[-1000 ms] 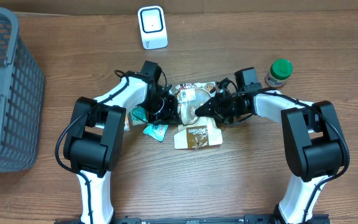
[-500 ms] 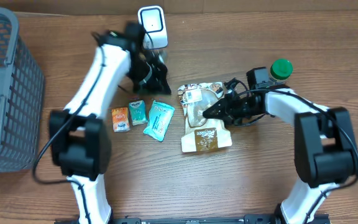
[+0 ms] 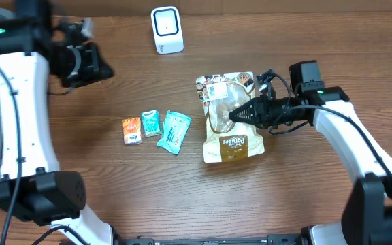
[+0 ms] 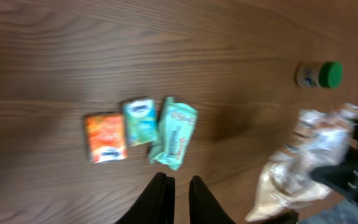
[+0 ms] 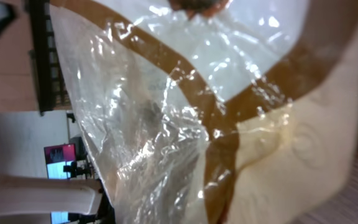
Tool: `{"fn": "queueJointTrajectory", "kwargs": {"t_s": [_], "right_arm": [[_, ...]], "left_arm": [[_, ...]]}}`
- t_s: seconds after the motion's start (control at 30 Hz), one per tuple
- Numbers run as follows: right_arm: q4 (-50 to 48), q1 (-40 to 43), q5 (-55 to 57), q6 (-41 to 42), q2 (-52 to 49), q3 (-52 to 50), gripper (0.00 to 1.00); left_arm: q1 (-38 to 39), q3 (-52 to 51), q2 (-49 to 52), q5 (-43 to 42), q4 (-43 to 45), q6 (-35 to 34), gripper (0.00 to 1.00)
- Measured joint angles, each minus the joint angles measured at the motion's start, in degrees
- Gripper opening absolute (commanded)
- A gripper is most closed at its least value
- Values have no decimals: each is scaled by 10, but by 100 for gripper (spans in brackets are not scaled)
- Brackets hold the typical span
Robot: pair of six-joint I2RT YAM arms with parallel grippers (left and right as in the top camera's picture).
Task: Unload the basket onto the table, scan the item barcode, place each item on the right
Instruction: 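Release the bag with the left gripper and pull it back left, then lift the bag with the right gripper toward the scanner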
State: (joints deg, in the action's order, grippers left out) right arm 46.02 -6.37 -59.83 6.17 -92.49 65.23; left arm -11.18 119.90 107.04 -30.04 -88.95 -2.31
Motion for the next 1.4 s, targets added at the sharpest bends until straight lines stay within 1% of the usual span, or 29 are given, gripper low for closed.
{"fn": "queueJointTrajectory", "kwargs": {"t_s": [0.07,0.17,0.2,0.23,0.3,0.37,0.4,0.57,0.73,0.9,1.03,1.17,1.27,1.4], "right_arm": [[0,0,-9,9,26,4,4],[-1,0,-18,20,54,9,4],[0,0,-20,24,61,11,4],[0,0,-22,28,66,11,4],[1,0,-25,33,71,12,4],[1,0,-25,35,70,12,4],[1,0,-25,37,70,12,4],[-4,0,-28,48,70,12,4],[-17,0,-30,82,70,14,4],[0,0,-30,113,70,66,4],[32,0,-28,129,70,151,4],[66,-10,1,144,65,252,4],[100,-37,40,153,52,342,4],[154,-90,98,156,6,477,4]], "left_arm": [[-24,0,0,3,-5,12,26],[-50,0,0,11,-9,40,32],[-53,0,0,17,-9,45,36],[-55,0,0,24,-9,50,42],[-55,0,0,44,-10,61,64],[-54,0,0,65,-11,68,82],[-54,0,0,77,-11,72,100],[-54,0,0,107,-9,72,99],[-54,0,0,118,9,72,100],[-54,0,0,121,19,72,99],[-54,0,0,123,19,72,100],[-54,0,0,123,19,72,100],[-54,0,0,123,19,72,99],[-54,0,0,123,19,72,100]]}}
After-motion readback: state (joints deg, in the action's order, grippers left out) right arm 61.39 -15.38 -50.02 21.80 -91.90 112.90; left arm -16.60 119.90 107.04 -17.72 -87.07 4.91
